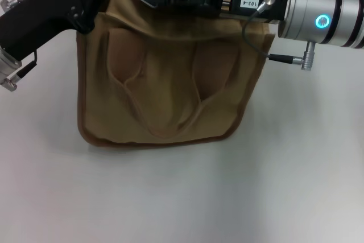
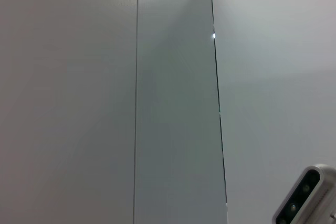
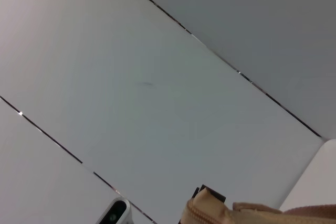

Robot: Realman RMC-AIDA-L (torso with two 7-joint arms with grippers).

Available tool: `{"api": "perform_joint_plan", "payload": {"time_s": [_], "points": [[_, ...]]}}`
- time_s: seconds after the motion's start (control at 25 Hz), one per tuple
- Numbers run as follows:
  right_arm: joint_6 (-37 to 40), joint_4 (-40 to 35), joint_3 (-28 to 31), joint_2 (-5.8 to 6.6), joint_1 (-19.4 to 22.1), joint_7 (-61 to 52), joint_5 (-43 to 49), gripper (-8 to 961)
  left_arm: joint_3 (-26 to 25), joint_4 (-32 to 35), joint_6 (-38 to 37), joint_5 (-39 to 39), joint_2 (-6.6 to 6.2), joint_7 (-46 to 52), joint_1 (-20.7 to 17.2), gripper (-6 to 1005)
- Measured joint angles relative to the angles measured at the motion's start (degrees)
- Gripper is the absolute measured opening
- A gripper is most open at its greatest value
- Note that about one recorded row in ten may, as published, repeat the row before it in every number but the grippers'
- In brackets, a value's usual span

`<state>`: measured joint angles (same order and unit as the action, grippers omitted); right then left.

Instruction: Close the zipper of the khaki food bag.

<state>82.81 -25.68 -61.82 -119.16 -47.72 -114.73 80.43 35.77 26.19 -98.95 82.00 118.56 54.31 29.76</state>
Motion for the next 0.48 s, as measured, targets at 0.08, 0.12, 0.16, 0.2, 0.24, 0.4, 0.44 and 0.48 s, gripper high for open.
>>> {"api": "perform_joint_plan", "payload": {"time_s": [0.08,0.12,0.16,0.2,0.24,0.4,0.44,0.48], "points": [[-0.17,0.0,0.01,0.01,-0.09,0.0,0.02,32,0.0,0.0,-0.06,0.0,0.0,0.02,-0.04,23],[-0.55,-0.02,0.02,0.0,-0.22,0.0,0.07,33,0.0,0.0,-0.18,0.0,0.0,0.07,-0.08,23],[-0.55,-0.02,0.02,0.0,-0.22,0.0,0.07,33,0.0,0.0,-0.18,0.0,0.0,0.07,-0.08,23],[-0.66,-0.03,0.03,0.0,-0.22,0.0,0.07,33,0.0,0.0,-0.19,0.0,0.0,0.07,-0.09,23],[-0.7,-0.04,0.03,0.0,-0.22,0.0,0.07,33,0.0,0.0,-0.19,0.0,0.0,0.07,-0.09,23],[-0.3,-0.13,-0.02,-0.01,0.2,0.01,0.2,32,0.0,-0.03,-0.11,0.0,0.0,0.02,-0.08,23],[-0.3,-0.13,-0.02,-0.01,0.2,0.01,0.2,31,0.0,-0.03,-0.11,0.0,0.0,0.02,-0.08,22],[-0.28,-0.14,-0.06,-0.01,0.22,0.02,0.24,30,0.0,-0.03,-0.11,0.0,0.0,0.02,-0.08,22]]}}
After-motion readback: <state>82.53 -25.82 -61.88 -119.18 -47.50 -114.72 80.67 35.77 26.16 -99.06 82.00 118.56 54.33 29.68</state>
